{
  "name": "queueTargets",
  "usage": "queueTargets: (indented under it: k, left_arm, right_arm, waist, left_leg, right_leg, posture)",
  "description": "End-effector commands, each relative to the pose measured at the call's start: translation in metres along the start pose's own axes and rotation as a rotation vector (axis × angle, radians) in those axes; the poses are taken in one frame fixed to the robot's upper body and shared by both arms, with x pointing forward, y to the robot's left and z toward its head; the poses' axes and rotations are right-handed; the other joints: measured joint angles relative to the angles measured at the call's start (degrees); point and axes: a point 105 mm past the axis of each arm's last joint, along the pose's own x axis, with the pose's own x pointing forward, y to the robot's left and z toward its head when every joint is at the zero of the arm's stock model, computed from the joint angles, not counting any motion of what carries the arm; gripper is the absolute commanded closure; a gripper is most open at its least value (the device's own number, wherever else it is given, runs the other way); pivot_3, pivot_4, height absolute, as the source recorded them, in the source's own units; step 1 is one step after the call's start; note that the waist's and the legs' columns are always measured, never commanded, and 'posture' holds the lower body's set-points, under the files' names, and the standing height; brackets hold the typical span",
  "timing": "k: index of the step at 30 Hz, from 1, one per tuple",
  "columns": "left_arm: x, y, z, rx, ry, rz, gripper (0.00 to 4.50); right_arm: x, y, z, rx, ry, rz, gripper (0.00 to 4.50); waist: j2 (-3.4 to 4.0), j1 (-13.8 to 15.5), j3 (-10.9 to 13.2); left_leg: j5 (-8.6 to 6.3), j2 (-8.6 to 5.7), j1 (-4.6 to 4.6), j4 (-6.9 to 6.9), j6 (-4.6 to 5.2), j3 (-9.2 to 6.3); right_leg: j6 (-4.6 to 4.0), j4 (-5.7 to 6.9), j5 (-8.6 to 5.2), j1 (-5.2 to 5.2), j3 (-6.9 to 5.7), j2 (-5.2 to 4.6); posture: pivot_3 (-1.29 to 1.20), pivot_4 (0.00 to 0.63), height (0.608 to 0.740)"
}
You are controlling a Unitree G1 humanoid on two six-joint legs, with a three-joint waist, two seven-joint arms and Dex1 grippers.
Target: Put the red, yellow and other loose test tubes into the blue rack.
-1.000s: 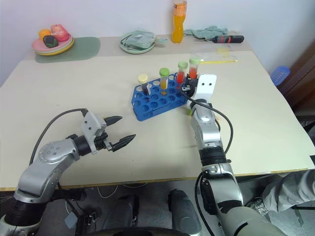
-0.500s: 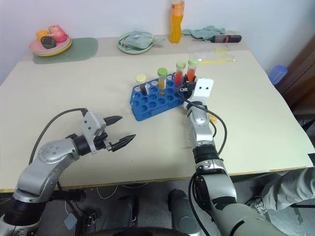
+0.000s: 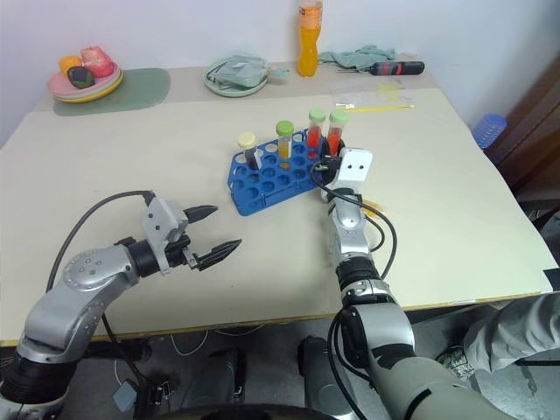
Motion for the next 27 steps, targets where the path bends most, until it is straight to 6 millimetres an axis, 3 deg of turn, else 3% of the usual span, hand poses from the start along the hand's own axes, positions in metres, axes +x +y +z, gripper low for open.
queueTargets:
  k: [1,2,8,12,14,18,22,27]
  left_arm:
    - [-0.003,0.0,0.012,0.034,-0.033,0.007,0.0]
    - [-0.003,0.0,0.013,0.034,-0.033,0.006,0.0]
    - [-0.002,-0.001,0.013,0.032,-0.037,0.006,0.0]
    - [-0.002,-0.003,0.012,0.02,-0.038,0.005,0.0]
    - [-0.003,-0.004,0.01,0.012,-0.038,0.005,0.0]
    - [-0.002,-0.006,0.009,0.001,-0.04,-0.004,0.0]
    - [0.001,-0.008,0.011,0.0,-0.052,-0.034,0.0]
    - [0.007,-0.015,0.016,0.011,-0.066,-0.113,0.0]
  right_arm:
    - [0.004,0.008,0.005,0.01,-0.021,0.033,3.65]
    - [0.005,0.008,0.005,0.016,-0.02,0.038,3.65]
    - [0.003,0.01,0.027,-0.038,-0.096,0.102,0.74]
    - [-0.009,0.001,0.052,-0.06,-0.128,0.207,0.74]
    - [-0.019,-0.016,0.069,-0.068,-0.12,0.231,0.74]
    - [-0.053,-0.039,0.091,-0.095,0.017,0.427,0.74]
    - [-0.075,-0.054,0.093,-0.186,0.254,0.572,0.74]
    - [-0.094,-0.069,0.075,-0.546,0.606,0.727,0.74]
  waist:
    - [0.0,0.0,0.0]
    - [0.0,0.0,0.0]
    - [0.01,0.1,0.0]
    - [0.01,0.6,0.0]
    - [0.02,1.0,0.0]
    - [0.05,1.7,0.0]
    - [0.05,1.4,0.0]
    - [0.11,1.4,0.0]
  left_leg:
    - [0.0,0.0,0.0,0.0,0.0,0.0]
    - [0.0,0.0,0.0,0.0,0.0,0.0]
    - [0.0,0.0,0.01,0.0,-0.01,0.0]
    - [0.01,-0.03,-0.04,0.01,-0.01,-0.01]
    - [0.0,-0.04,-0.05,0.02,-0.01,-0.01]
    - [0.0,-0.05,-0.05,0.05,-0.01,-0.01]
    - [0.0,-0.04,0.01,0.07,0.01,0.01]
    - [-0.01,-0.03,0.06,0.09,0.02,0.04]
  right_leg:
    - [0.0,0.0,0.0,0.0,0.0,0.0]
    - [0.0,0.0,0.0,0.0,0.0,0.0]
    - [0.0,0.01,0.0,0.0,0.0,0.0]
    - [0.0,-0.01,0.0,0.0,0.0,-0.05]
    - [0.01,-0.02,0.0,0.01,-0.01,-0.07]
    - [0.01,-0.03,0.0,0.01,-0.01,-0.07]
    - [0.0,-0.02,-0.01,0.07,0.01,-0.02]
    - [0.0,-0.03,-0.02,0.09,0.04,0.03]
  posture:
    - [0.0,0.15,0.74]
    - [0.0,0.15,0.74]
    - [0.0,0.15,0.74]
    - [0.0,0.15,0.74]
    - [0.0,0.15,0.74]
    - [0.0,0.15,0.74]
    - [0.0,0.15,0.74]
    - [0.0,0.15,0.74]
